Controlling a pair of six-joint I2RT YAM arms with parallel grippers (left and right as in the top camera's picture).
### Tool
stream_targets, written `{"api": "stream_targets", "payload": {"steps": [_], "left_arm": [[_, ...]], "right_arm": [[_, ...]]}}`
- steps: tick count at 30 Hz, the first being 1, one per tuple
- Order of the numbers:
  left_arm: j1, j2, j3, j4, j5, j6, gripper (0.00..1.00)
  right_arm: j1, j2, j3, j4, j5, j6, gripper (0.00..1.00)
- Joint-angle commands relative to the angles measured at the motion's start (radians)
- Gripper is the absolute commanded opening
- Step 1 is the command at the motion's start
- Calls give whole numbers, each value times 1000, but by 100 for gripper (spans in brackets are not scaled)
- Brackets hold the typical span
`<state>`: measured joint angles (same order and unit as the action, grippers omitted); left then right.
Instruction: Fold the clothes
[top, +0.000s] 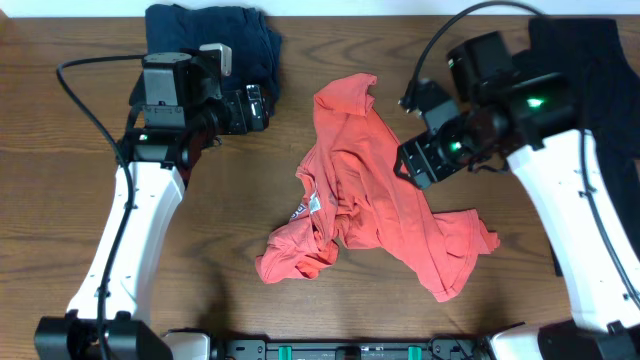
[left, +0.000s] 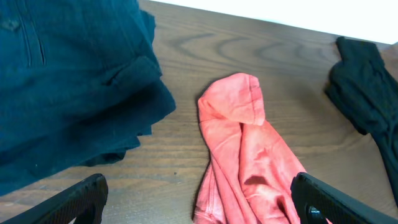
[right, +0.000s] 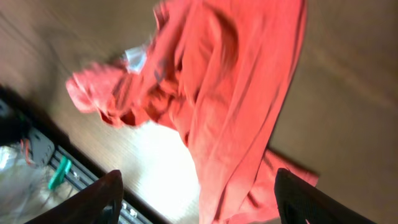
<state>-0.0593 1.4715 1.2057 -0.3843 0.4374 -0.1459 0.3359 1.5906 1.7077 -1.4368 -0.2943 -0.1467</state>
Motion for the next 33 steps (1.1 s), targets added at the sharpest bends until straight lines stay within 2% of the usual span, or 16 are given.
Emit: {"api": "stream_targets", "payload": {"steps": [1,2,5,10,11,15,22,27,30,33], "left_arm": [[2,27,8,0,-12,-28,95],[2,33,8,-1,-12,-29,95],[1,39,8,1,-13,-49,95],[-13,58,8,2,-17,-58,95],[-16,69,8,1,-21,-58,95],[-16,98,8,-5,-20,-58,95],[-34,143,8,-14,-20,-77,95],[-39,164,8,-13,-21,-77,95],[-39,166,8,-14,-31,-77,95],[-39,166,8,-13,-31,-77,95]], "right_arm": [[10,18,-106,27,35,46,73],[12,18,-151,50,57,71,72],[22,18,-299,146,151,174,58],[46,18,-492,284,179,258,50],[62,18,-541,326,179,280,46],[119,18,-616,412,215,324,45],[231,18,-683,504,401,440,43],[239,18,-690,500,555,520,18],[233,18,-690,518,560,525,4],[221,18,-689,546,561,524,1]]}}
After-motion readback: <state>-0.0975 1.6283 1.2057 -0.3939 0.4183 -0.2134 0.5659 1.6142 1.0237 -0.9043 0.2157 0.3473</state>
